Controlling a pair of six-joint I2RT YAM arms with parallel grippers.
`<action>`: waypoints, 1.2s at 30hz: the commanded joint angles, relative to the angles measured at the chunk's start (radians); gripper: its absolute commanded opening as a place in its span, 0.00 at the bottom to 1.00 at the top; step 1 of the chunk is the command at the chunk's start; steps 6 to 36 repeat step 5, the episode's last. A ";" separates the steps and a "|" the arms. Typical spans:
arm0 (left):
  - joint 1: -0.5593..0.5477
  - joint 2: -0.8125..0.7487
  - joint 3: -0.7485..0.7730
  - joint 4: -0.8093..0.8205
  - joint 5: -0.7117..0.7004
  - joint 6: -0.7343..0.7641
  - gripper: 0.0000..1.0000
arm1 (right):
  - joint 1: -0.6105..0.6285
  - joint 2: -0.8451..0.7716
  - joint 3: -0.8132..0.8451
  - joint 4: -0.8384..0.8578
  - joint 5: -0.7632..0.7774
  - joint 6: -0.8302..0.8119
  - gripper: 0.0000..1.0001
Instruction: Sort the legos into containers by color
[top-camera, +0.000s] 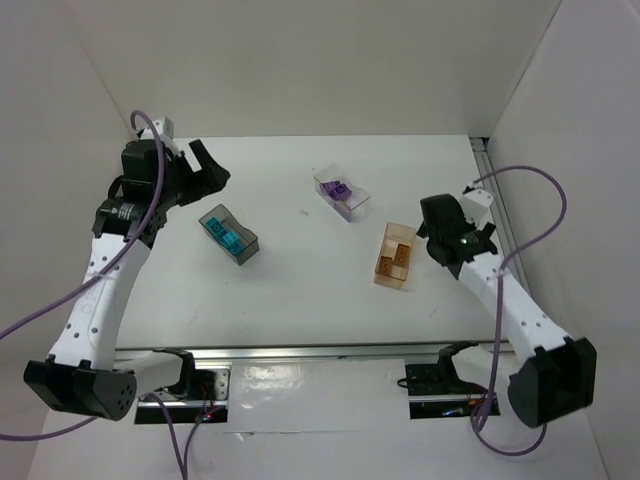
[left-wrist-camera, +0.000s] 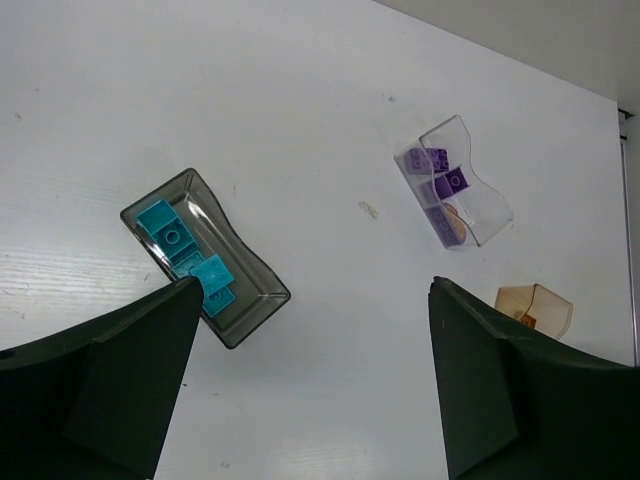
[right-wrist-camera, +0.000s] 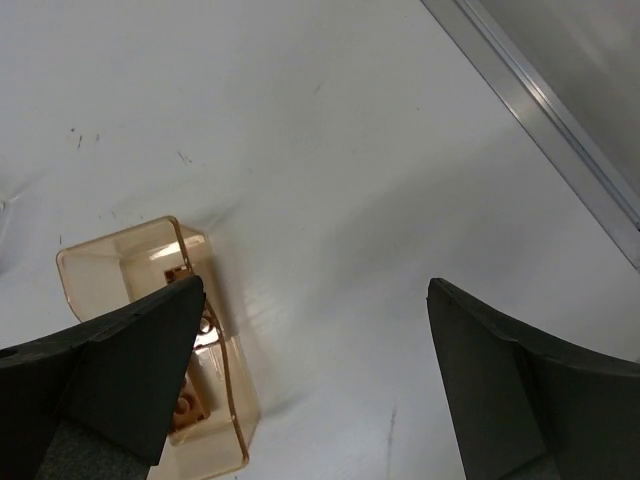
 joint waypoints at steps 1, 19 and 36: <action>0.007 -0.050 -0.016 0.030 -0.035 0.031 0.99 | 0.002 -0.146 -0.062 0.105 0.014 -0.003 1.00; 0.007 -0.092 -0.037 0.039 -0.035 0.049 0.99 | 0.002 -0.229 -0.105 0.125 0.038 -0.012 1.00; 0.007 -0.092 -0.037 0.039 -0.035 0.049 0.99 | 0.002 -0.229 -0.105 0.125 0.038 -0.012 1.00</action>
